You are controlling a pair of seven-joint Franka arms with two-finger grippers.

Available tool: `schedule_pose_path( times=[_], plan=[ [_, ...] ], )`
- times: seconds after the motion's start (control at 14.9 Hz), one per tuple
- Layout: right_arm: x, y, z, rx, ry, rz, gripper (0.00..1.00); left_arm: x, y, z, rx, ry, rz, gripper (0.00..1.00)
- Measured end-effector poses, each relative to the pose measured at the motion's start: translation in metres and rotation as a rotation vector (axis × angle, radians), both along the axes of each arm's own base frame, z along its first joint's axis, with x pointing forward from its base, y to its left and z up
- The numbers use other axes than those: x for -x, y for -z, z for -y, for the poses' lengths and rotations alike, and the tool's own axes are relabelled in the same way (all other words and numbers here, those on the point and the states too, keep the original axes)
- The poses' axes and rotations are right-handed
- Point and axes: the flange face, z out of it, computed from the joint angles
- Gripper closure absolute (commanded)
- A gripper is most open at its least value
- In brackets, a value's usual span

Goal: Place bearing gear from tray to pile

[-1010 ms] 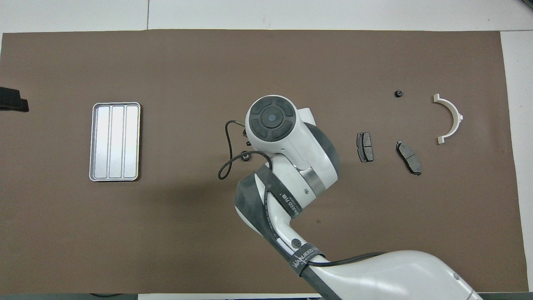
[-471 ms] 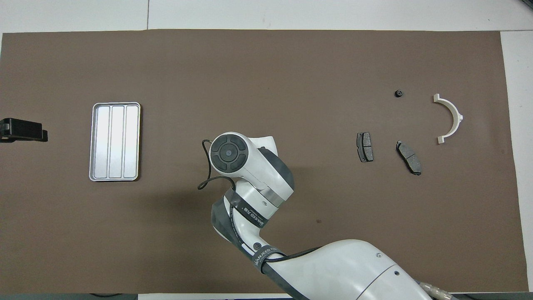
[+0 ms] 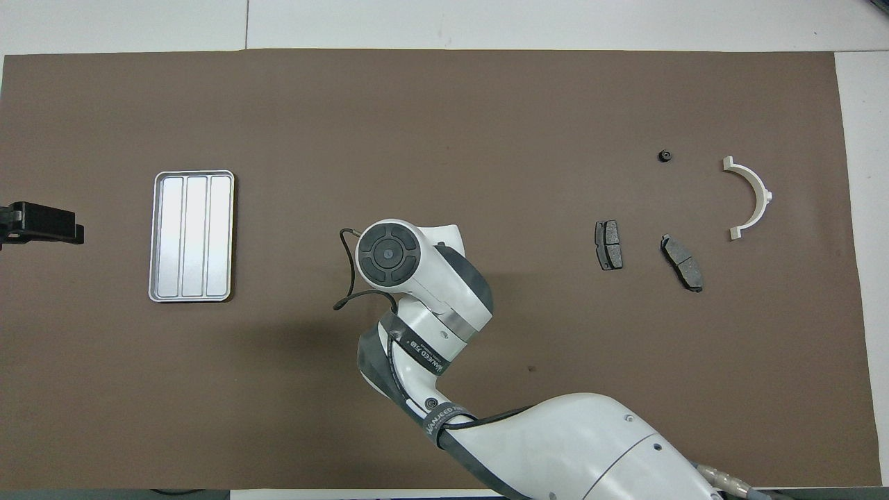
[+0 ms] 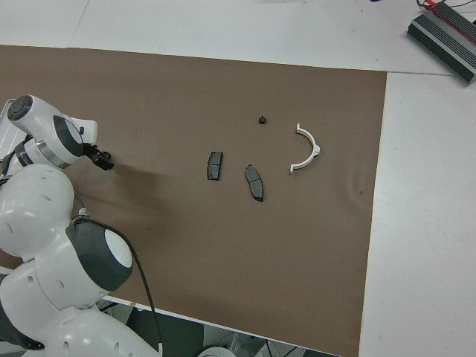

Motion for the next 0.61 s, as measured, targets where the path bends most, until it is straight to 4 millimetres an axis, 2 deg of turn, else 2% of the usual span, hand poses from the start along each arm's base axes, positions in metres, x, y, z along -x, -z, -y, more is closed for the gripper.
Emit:
schedule_pose_path(
  times=[0.13,0.2,0.27,0.4,0.47,0.61],
  plan=[
    [0.0006,0.0064,0.0011,-0.001,0.000,0.000,0.03,0.0005,0.0004,0.0002,0.001,0.001,-0.005,0.00],
    [0.0011,0.0082,0.0016,0.001,0.000,-0.003,0.10,0.0005,0.0005,0.0008,0.001,0.003,-0.005,0.00],
    [0.0018,0.0096,0.0020,0.003,0.000,-0.005,0.23,0.0005,0.0005,0.0018,0.001,0.005,-0.005,0.00],
    [0.0018,0.0099,0.0026,0.003,0.000,-0.004,0.80,0.0006,0.0006,0.0042,0.001,0.010,-0.006,0.00],
    [0.0012,0.0077,0.0020,-0.002,0.000,0.001,1.00,0.0006,0.0006,0.0052,0.001,0.012,-0.007,0.00],
    [0.0000,0.0040,0.0017,-0.006,0.001,0.006,1.00,0.0007,0.0007,0.0063,0.001,0.014,-0.007,0.00]
  ],
)
